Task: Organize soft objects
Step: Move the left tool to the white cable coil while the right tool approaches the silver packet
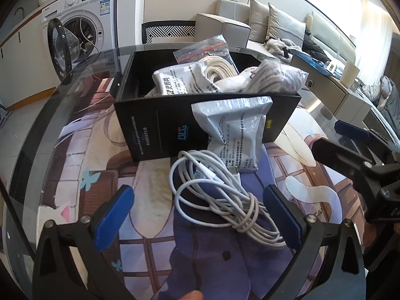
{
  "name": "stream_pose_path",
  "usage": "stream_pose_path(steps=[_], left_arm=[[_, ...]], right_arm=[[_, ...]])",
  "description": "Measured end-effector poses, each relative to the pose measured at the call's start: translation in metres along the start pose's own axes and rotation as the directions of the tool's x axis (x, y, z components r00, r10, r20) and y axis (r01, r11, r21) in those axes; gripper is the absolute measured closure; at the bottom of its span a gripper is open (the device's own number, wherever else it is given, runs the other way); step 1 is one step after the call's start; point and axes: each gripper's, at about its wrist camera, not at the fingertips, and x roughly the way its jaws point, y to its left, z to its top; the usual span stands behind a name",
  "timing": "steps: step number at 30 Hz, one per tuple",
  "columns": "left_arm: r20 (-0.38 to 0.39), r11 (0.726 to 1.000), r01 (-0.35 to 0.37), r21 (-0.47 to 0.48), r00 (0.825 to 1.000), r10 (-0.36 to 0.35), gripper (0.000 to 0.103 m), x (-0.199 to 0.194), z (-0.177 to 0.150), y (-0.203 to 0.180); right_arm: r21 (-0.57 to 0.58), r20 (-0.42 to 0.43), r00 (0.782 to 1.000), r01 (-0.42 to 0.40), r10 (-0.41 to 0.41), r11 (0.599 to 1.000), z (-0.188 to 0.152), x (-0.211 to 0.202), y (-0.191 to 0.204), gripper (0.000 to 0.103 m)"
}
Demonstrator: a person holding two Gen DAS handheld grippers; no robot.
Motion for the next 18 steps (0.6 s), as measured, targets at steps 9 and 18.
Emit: stream_pose_path(steps=[9,18], left_arm=[[-0.025,1.0,0.017,-0.02,1.0,-0.018,0.0,0.006,0.0,0.006],[-0.052,0.998,0.026,-0.049,0.998,-0.028,0.0,0.0,-0.005,0.031]], right_arm=[[-0.015,-0.014,1.0,-0.005,0.005,1.0,-0.002,0.003,0.004,0.0],[-0.016,-0.019,1.0,-0.004,0.003,1.0,-0.004,0.005,0.005,0.0]])
